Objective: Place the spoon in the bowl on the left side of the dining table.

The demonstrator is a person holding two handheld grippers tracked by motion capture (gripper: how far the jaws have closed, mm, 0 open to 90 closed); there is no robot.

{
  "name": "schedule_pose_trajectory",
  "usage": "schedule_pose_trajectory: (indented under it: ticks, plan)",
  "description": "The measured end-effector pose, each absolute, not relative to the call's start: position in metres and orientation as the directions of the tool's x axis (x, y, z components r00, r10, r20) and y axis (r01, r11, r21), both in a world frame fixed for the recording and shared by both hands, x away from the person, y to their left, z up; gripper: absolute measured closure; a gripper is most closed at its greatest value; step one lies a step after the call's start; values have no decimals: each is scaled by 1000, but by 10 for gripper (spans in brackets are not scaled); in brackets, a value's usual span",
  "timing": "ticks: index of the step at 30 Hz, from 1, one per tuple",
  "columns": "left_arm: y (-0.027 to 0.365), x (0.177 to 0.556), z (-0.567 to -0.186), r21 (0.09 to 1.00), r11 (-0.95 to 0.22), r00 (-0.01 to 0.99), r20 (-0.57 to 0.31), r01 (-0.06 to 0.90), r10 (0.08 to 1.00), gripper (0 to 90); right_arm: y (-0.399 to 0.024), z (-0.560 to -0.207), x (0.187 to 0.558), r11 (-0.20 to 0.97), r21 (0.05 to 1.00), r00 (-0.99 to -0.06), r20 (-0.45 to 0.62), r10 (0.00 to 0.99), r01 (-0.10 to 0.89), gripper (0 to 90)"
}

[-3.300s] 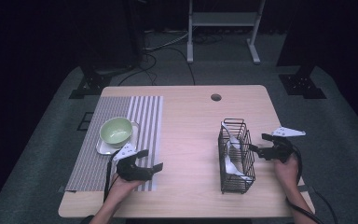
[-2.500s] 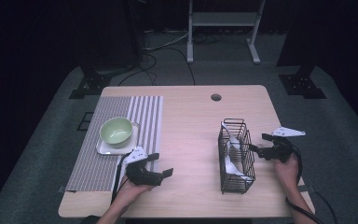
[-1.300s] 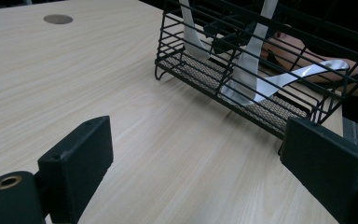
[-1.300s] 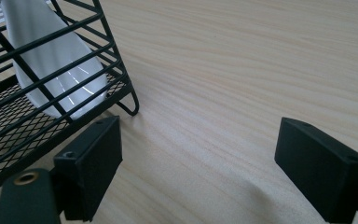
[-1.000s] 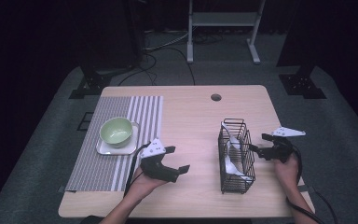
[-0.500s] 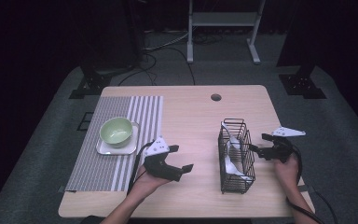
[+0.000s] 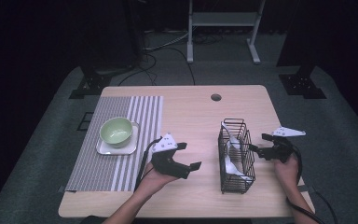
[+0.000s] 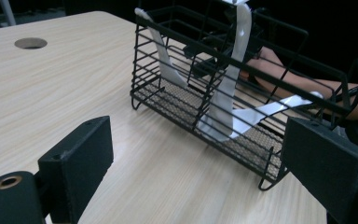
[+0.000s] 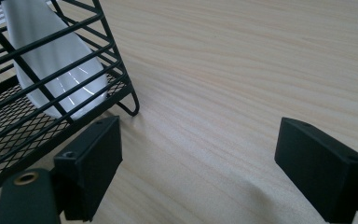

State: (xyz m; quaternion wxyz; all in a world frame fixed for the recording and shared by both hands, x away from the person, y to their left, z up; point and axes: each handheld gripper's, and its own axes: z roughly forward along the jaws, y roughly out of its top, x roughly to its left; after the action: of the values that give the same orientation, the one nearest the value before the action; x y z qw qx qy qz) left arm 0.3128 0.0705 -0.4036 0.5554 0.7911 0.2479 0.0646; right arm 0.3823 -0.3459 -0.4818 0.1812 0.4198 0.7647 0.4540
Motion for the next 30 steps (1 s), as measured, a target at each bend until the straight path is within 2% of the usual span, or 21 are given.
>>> schedule_pose_trajectory:
  ticks: [15,30]
  plan:
    - [48,317,-395,915,-271,881,-154,297,447,84,-346,-482,383,233,848,-583,106,806,476,137]
    - [30,326,-392,915,-260,881,-172,309,441,84,-346,-482,383,240,845,-583,100,806,477,137]
